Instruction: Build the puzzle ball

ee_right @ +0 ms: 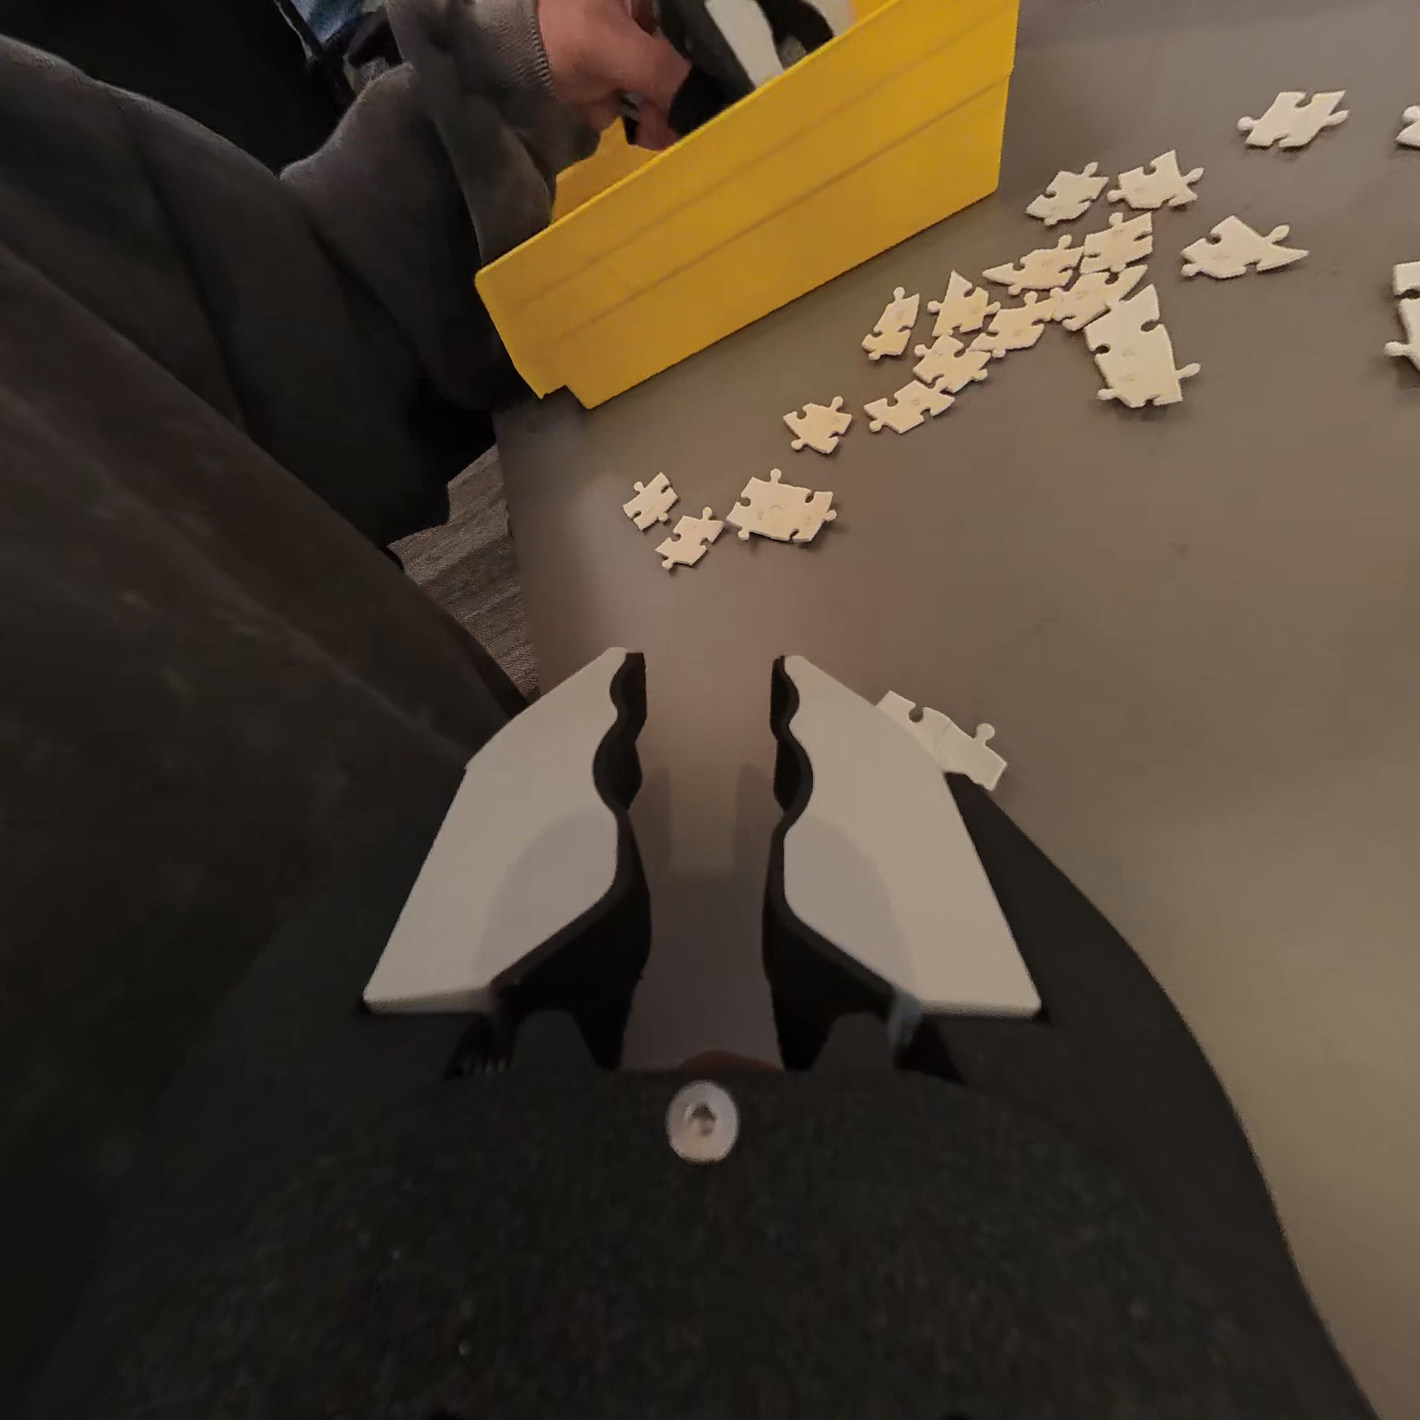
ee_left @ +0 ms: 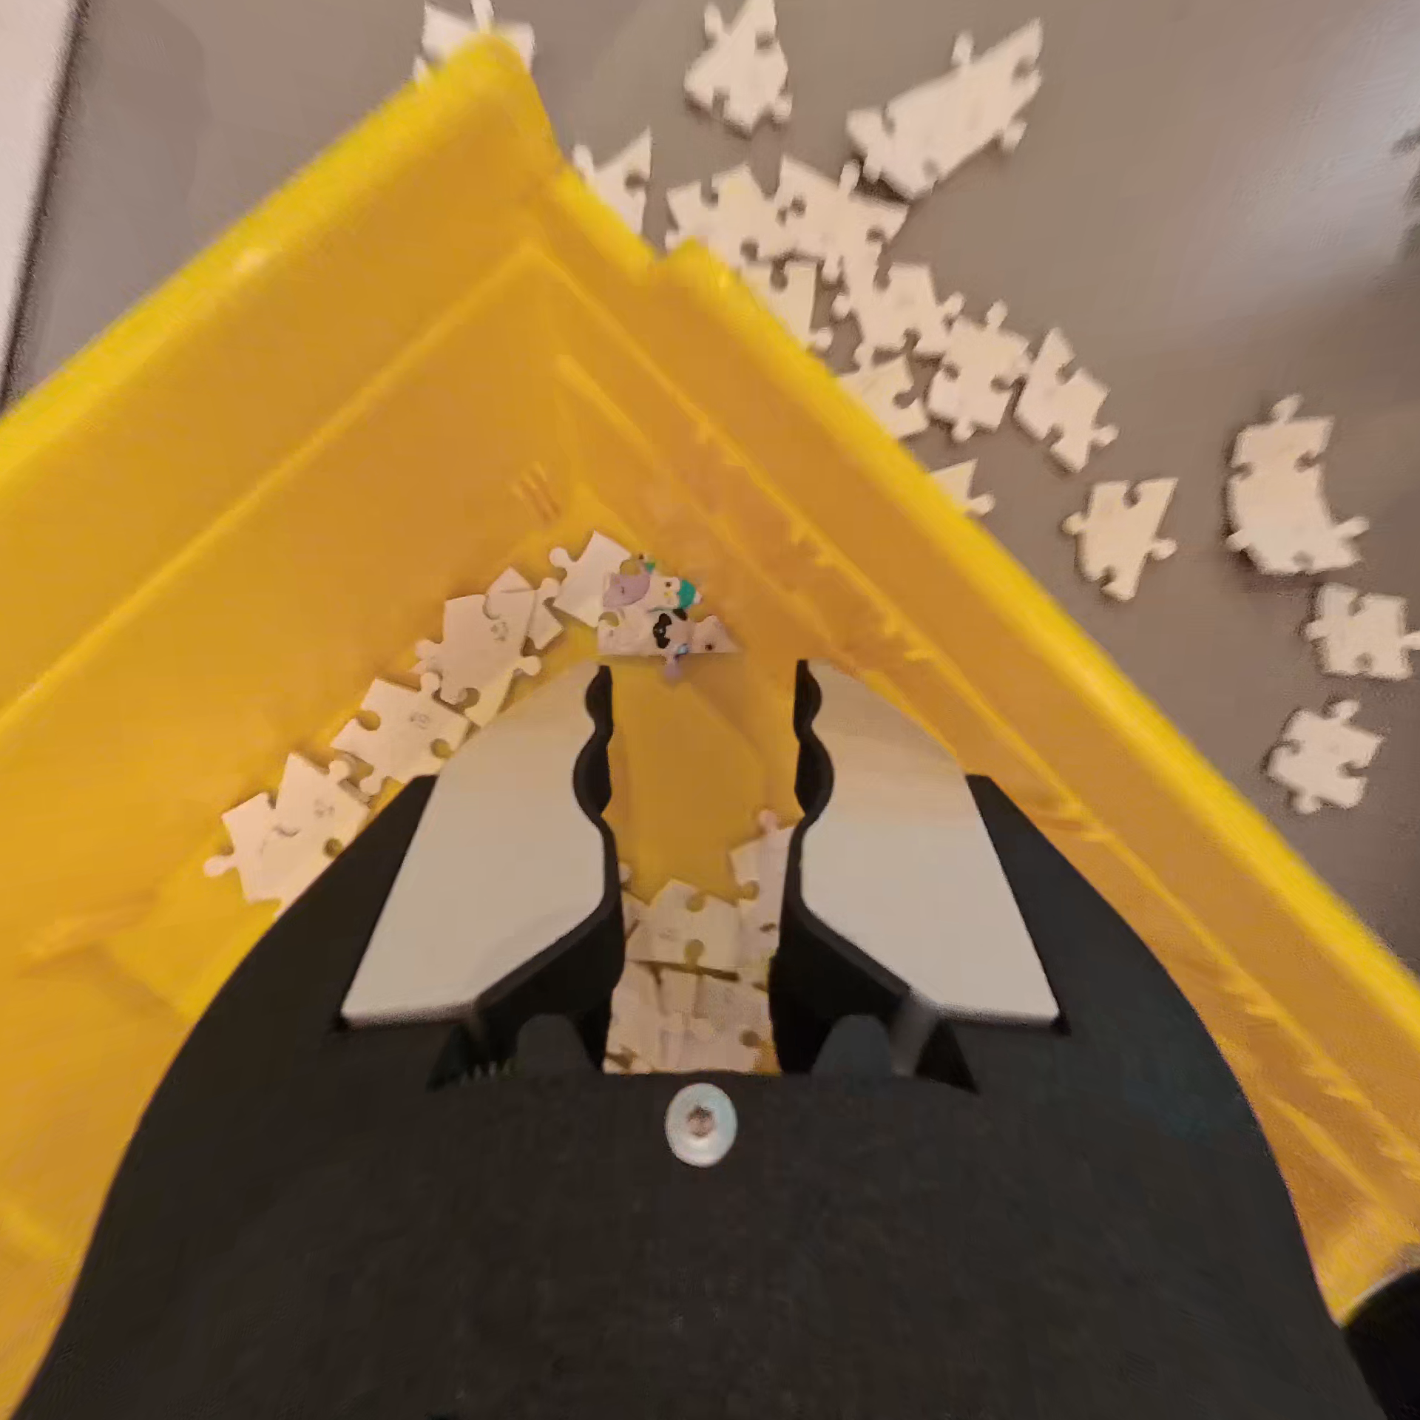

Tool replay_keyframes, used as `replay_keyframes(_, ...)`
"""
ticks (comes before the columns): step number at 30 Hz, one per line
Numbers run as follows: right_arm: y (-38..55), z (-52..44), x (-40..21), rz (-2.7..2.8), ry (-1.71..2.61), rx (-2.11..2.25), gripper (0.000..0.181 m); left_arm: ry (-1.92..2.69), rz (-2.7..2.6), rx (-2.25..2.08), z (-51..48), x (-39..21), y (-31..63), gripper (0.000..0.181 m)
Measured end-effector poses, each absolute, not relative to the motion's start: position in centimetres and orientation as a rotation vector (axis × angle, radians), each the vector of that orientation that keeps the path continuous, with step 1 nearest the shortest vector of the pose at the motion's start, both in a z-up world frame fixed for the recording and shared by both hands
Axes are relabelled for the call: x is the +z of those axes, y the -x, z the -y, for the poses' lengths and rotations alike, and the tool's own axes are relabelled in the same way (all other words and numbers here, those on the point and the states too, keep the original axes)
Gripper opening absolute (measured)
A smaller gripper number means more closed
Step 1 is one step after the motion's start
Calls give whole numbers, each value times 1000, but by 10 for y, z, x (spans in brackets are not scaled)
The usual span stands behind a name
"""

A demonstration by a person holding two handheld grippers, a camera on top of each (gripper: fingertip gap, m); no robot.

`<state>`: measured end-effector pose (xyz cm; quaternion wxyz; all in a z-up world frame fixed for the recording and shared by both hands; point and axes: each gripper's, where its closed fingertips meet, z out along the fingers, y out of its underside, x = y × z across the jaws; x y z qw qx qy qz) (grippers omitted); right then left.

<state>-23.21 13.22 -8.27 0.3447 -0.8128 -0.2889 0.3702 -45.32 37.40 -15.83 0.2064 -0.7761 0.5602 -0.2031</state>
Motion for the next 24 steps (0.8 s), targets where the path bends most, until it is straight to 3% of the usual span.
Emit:
replay_keyframes(4,224,-134,-83,690,2131,979,30,2164,-1624,-514,-387,-183,453,54)
replay_keyframes(10,226,-140,-90,696,2176,968,28,2069,-1688,-452,-387,-191,448,41)
replay_keyframes(15,234,-146,-93,719,2193,988,27,2088,-1657,-446,-388,-190,454,40)
replay_keyframes(24,238,-146,-93,762,2200,969,25,2165,-1198,-562,-382,-127,502,40)
